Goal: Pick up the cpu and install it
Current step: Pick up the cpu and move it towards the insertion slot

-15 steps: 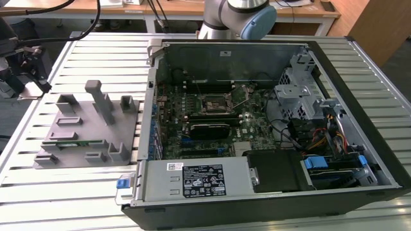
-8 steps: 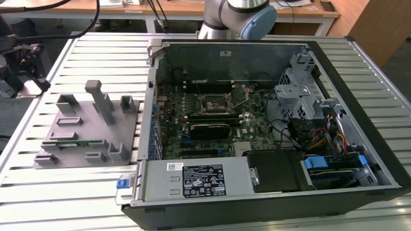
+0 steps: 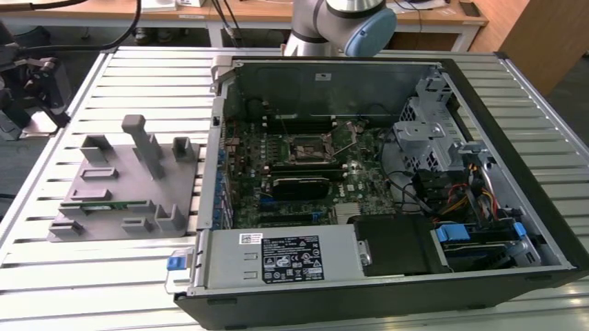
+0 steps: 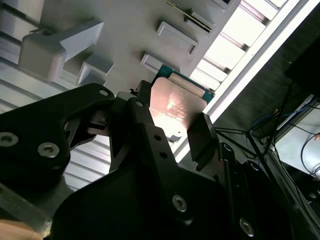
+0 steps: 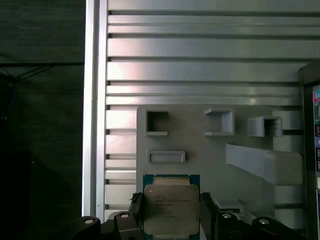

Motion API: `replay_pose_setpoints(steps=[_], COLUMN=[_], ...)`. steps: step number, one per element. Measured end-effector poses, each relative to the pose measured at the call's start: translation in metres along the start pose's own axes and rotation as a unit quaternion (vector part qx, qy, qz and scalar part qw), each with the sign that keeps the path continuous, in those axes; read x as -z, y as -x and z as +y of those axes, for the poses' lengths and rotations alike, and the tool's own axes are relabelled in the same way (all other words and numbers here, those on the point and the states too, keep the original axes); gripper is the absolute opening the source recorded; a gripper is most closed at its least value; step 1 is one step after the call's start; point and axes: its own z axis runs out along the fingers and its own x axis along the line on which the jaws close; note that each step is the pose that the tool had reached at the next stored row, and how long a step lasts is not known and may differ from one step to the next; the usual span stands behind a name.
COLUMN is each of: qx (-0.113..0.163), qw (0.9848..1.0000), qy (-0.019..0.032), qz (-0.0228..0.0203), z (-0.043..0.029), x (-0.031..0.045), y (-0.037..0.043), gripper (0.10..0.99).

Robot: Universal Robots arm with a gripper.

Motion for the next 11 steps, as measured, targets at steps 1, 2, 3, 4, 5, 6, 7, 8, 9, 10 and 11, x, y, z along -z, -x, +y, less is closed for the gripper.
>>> replay_pose_setpoints(steps=[1,2,3,4,5,6,7,8,9,10,11], qx=[0.0,0.0,0.0,0.0,0.0,0.0,0.0,0.0,0.0,0.0,0.0], qw=[1.0,1.0,1.0,1.0,1.0,1.0,1.0,1.0,1.0,1.0,1.0], qy=[0.0,0.0,0.0,0.0,0.0,0.0,0.0,0.0,0.0,0.0,0.0], qz=[-0.0001,0.0,0.0,0.0,0.0,0.0,-0.0001,0.0,0.0,0.0,0.0], z=[0.0,0.0001,0.0002,0.0002,0.0003,0.0003,0.0003,0.0004,0.0004,0.0004,0.0005], x=[0.0008,0.0017,0.0025,0.0033,0.004,0.0047,0.0053,0.006,0.0067,0.0074,0.008], y=[0.0,0.0,0.0,0.0,0.0,0.0,0.0,0.0001,0.0001,0.0001,0.0001], gripper=[0.537,0.537,0.537,0.537,0.537,0.537,0.537,0.537,0.537,0.537,0.537])
